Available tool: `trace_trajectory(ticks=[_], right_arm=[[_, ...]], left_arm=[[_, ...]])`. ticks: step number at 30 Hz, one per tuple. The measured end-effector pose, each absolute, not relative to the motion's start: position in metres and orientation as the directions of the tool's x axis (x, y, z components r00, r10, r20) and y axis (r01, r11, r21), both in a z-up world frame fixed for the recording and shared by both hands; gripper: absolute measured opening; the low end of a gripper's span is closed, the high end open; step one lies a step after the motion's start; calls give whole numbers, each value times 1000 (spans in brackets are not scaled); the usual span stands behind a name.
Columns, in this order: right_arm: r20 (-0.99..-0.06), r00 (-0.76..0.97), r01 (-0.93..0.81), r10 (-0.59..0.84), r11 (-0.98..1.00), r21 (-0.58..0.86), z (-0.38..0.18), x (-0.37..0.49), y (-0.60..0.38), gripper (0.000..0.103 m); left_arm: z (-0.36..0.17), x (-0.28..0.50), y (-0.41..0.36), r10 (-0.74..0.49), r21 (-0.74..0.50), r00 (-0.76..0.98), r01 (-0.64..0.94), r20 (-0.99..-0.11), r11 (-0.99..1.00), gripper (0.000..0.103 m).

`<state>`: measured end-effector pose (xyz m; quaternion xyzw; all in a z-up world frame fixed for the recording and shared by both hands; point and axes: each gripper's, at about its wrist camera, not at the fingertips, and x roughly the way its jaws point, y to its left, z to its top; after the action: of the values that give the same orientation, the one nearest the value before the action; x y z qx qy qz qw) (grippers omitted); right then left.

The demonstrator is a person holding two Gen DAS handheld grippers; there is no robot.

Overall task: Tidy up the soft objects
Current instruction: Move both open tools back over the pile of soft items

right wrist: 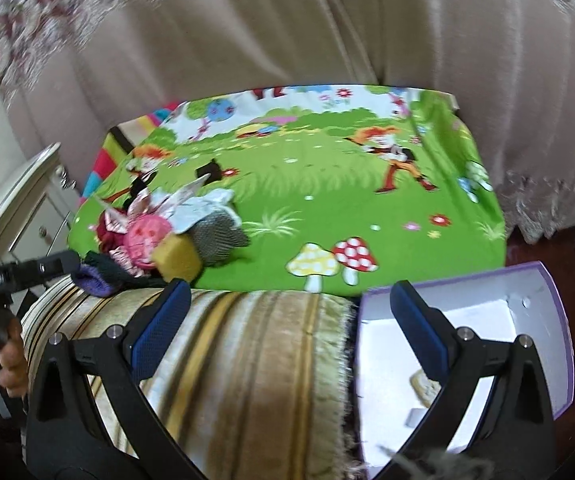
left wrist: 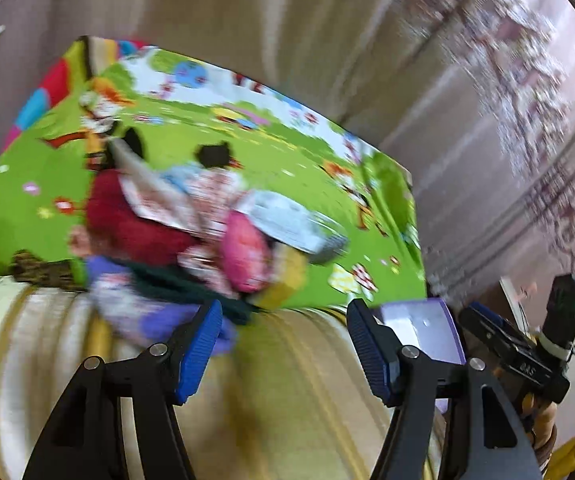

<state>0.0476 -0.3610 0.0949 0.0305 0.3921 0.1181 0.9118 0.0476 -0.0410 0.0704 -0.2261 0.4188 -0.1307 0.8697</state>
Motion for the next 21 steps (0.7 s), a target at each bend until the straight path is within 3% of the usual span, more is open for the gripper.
trace_trajectory(ticks=[9,21], right_arm=[[-730,615,-328,298,939,107,94,67,-295,101],[-765,540,-480,351,875,63,76,97,-212,99]], left_arm=[[51,47,41,-327,-528,646,-140,-690,838,66],[2,62,116,-239,-502,546,-402,-803,766,65]])
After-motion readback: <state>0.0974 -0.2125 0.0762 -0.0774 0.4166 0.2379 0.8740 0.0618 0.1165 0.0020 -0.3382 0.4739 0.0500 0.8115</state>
